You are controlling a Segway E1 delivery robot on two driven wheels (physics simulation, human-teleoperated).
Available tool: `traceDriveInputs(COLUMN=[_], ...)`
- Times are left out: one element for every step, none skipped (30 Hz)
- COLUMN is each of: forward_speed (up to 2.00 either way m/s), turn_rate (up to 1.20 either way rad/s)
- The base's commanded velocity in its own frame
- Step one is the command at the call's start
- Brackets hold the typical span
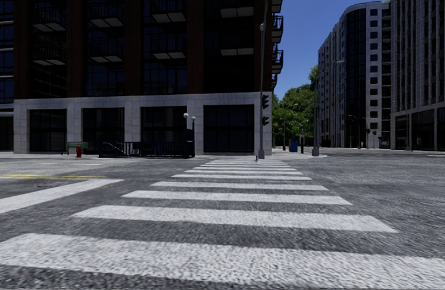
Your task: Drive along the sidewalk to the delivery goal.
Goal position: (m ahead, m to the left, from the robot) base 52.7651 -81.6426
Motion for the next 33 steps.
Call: traceDriveInputs(forward_speed=[2.0,2.0,2.0,2.0,2.0,2.0,2.0,2.0,2.0,2.0,2.0,2.0,2.0,2.0,2.0,2.0,2.0,2.0,2.0,2.0,2.0,2.0,2.0,2.0,2.0,2.0,2.0,2.0,2.0,2.0,2.0,2.0,2.0], turn_rate=[0.0,0.0,0.0,0.0,0.0,0.0,0.0,0.0,0.0,0.0,0.0,0.0,0.0,0.0,0.0,0.0,0.0,0.0,0.0,0.0,0.0,0.0,0.0,0.0,0.0,0.0,0.0,0.0,0.0,0.0,0.0,0.0,0.0])
